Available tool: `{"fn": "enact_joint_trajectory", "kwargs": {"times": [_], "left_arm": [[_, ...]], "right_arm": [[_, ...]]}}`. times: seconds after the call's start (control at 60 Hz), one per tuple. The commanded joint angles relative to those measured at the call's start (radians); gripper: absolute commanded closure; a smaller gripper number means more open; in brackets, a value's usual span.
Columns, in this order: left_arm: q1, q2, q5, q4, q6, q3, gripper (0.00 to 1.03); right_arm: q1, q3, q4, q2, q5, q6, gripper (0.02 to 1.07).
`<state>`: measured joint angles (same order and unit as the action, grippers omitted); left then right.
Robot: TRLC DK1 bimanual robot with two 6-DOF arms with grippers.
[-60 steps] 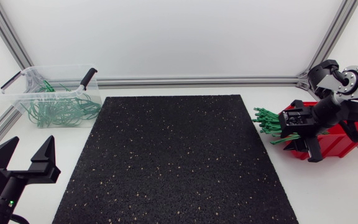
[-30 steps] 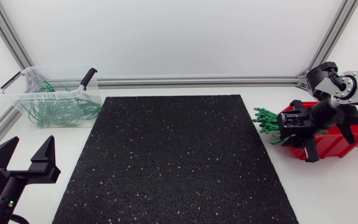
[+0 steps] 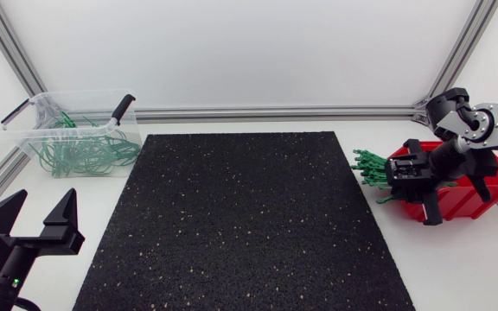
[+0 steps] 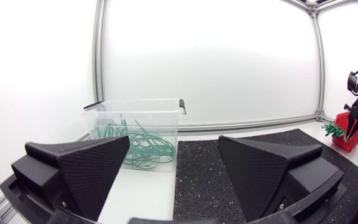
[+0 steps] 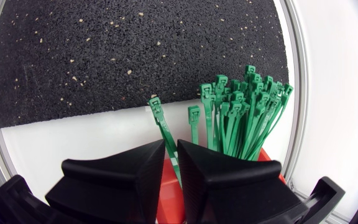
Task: Take a green cable tie from the red box, thread the tail through the head to close it, then place it in the transparent bin on the left.
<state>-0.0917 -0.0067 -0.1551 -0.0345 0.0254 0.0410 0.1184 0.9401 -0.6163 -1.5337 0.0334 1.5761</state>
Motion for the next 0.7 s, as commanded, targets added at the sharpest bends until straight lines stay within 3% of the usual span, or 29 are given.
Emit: {"fn": "enact_joint_trajectory", "kwargs": {"times": [0.0,0.25,0.683], "left_arm": [[0.006,0.005,0.006,0.019,-0.013,-0.041,0.04],[0.004,0.005,0.006,0.019,-0.013,-0.041,0.04],[0.003,0.007,0.006,0.021,-0.015,-0.041,0.04]], "right_arm": [[-0.008,-0.034,0.029,-0.02,-0.021,0.027,0.87],[-0.029,-0.055,0.092,-0.022,-0.052,0.033,0.88],[-0.036,-0.149,0.087,0.073,-0.101,0.079,0.89]]}}
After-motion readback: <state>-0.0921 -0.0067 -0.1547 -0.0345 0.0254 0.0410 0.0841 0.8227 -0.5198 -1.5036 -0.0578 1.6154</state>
